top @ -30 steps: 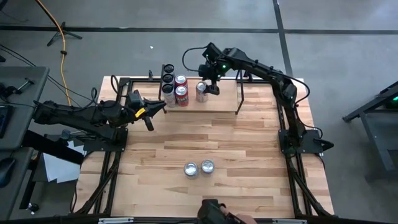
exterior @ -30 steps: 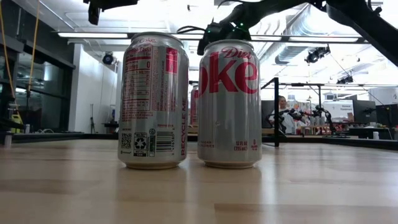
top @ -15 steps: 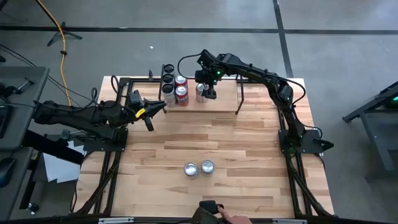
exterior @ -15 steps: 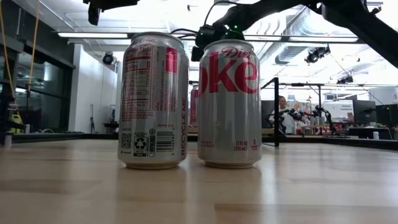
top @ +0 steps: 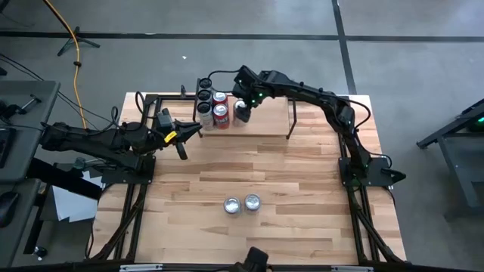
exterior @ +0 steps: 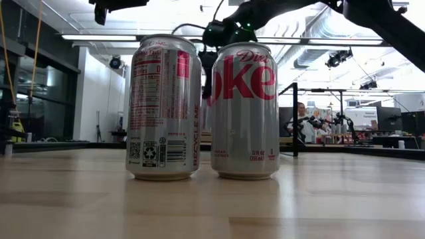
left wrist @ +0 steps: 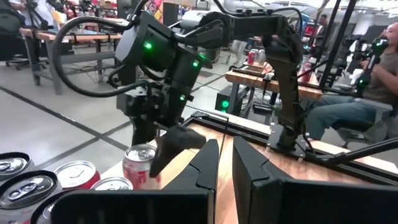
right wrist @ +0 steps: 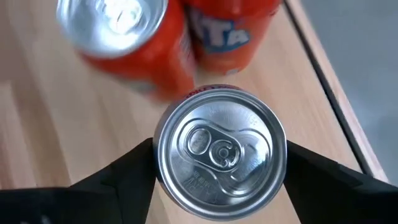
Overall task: Place canned beverage on shelf
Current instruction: Put the top right silver soda can on the shelf
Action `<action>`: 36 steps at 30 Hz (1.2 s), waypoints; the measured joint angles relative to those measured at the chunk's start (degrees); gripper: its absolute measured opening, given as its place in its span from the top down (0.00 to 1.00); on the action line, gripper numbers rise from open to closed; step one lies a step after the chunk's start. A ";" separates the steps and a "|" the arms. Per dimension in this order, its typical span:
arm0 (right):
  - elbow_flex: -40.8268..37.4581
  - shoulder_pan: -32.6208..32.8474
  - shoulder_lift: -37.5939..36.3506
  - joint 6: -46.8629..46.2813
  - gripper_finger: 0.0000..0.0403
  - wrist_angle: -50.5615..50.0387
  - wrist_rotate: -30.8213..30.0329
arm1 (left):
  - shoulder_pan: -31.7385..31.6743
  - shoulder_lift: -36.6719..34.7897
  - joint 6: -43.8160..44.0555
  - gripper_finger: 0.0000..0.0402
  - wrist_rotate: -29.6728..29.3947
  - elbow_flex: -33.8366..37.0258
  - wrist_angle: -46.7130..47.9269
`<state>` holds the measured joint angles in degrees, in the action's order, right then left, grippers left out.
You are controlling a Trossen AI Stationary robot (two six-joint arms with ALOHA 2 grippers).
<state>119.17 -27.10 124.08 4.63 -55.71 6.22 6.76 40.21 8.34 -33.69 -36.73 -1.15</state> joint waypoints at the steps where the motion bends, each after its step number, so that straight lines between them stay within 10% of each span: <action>1: 0.00 0.47 0.01 -2.42 0.30 0.55 -1.38 | 0.00 0.00 -0.32 0.99 0.00 0.00 0.00; 9: -0.02 4.67 0.01 -14.41 0.30 1.51 -13.57 | 0.00 0.00 -1.59 0.99 -0.07 0.00 0.00; 36: 0.00 7.66 -0.14 -23.67 0.19 2.28 -14.58 | 0.01 0.00 -2.01 0.99 -0.43 0.00 0.01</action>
<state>119.17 -19.44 123.94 -19.05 -53.42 -8.35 6.78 40.21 6.33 -34.12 -36.73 -1.13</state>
